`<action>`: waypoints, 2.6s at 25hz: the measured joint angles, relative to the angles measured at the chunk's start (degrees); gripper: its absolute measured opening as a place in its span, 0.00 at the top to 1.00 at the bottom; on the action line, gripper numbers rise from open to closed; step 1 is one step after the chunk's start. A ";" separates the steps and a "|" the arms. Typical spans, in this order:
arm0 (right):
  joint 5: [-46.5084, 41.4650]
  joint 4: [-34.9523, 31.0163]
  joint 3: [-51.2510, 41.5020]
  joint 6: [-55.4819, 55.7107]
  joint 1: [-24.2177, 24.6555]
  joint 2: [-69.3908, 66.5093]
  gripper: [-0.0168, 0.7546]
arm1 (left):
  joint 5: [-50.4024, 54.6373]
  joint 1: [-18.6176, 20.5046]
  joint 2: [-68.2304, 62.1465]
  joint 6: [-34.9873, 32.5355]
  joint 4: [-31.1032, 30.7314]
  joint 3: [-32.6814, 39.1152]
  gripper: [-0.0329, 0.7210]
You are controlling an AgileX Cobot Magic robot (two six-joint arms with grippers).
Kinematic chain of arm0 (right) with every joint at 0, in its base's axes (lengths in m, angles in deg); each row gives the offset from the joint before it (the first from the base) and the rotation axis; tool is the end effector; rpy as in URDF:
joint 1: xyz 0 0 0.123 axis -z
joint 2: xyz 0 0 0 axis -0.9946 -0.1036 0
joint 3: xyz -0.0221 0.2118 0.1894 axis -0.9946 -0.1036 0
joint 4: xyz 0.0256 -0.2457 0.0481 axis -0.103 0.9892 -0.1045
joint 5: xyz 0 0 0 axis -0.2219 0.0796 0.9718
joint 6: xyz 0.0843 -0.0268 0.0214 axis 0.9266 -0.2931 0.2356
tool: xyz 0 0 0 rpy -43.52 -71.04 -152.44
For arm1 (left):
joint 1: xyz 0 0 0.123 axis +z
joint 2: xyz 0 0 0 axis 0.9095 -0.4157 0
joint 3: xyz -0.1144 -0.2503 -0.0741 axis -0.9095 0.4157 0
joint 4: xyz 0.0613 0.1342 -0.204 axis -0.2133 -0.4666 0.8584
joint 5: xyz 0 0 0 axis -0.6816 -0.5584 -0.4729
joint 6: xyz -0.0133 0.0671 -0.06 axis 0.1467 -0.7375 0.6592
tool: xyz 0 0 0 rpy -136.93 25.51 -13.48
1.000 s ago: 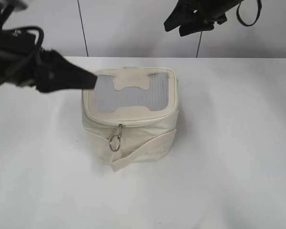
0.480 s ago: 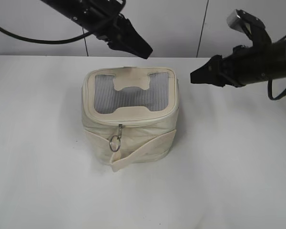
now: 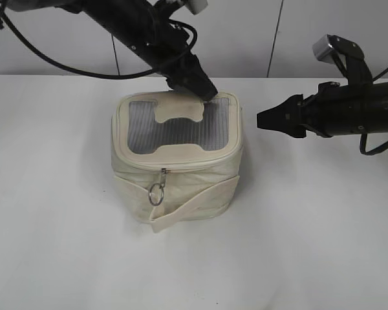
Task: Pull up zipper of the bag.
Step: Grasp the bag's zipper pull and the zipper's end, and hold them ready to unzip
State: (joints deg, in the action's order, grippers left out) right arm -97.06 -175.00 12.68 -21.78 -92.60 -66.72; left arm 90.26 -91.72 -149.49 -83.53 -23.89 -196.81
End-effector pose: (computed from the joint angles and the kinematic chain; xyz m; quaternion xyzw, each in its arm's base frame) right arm 0.3196 0.0955 0.1680 -0.1668 0.8764 0.2748 0.3586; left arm 0.4057 -0.2617 0.2308 0.5849 0.7212 -0.2777 0.2463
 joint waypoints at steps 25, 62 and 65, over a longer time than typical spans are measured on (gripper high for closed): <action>-4.00 -6.54 0.07 -14.53 -0.32 -7.24 0.41 | 1.78 -0.18 -2.57 6.14 -1.21 -0.59 0.90; 0.33 4.88 9.52 -4.51 -1.27 -15.86 0.46 | 1.56 -0.18 -2.57 6.64 -1.64 -0.65 0.90; -0.24 9.20 9.46 -1.53 -0.60 -15.86 0.46 | 1.56 -0.18 -2.57 6.64 -1.64 -0.65 0.90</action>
State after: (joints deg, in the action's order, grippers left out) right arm -97.30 -165.80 22.14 -23.31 -93.20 -82.58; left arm 91.82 -91.90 -152.06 -76.89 -25.53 -197.46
